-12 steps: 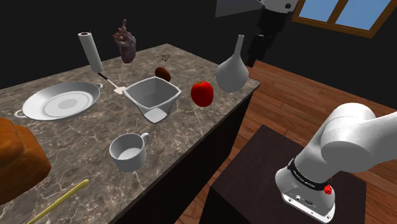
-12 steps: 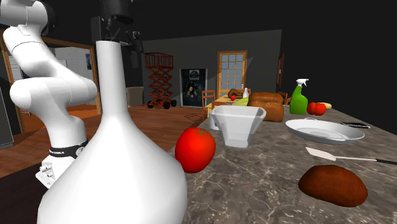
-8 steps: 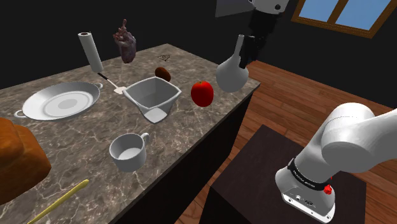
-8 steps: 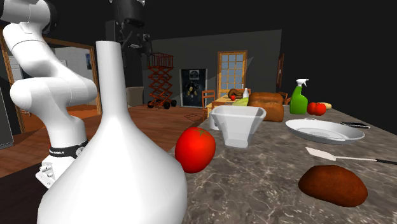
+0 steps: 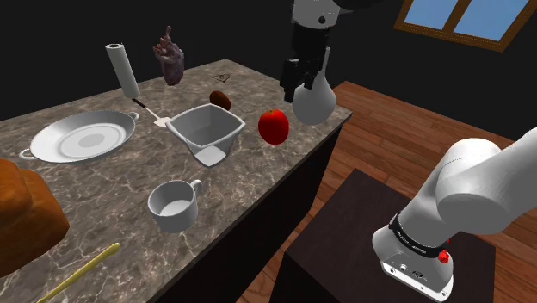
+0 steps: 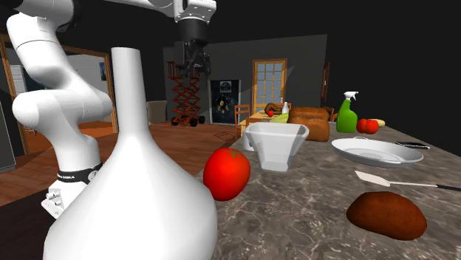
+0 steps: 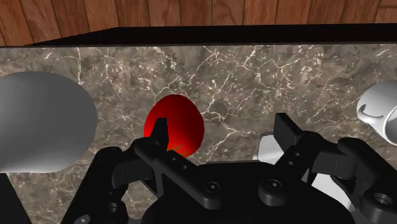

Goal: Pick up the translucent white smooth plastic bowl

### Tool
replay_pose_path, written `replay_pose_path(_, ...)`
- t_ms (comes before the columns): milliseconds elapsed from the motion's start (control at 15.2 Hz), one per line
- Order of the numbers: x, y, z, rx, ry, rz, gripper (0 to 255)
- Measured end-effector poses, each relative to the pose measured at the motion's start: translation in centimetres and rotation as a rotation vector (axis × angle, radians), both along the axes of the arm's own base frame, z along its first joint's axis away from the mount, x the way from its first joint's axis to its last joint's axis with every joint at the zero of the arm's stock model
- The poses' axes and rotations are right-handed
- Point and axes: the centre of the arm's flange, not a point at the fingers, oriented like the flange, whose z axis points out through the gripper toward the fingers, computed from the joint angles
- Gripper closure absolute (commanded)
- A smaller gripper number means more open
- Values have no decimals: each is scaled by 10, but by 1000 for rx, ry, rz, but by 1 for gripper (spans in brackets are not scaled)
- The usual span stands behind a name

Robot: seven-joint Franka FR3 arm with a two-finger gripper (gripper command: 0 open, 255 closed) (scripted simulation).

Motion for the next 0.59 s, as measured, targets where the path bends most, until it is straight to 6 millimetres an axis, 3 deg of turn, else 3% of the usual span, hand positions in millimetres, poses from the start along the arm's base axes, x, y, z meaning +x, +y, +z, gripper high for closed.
replay_pose_path(594, 69, 101, -31, -45, 17, -2, 0)
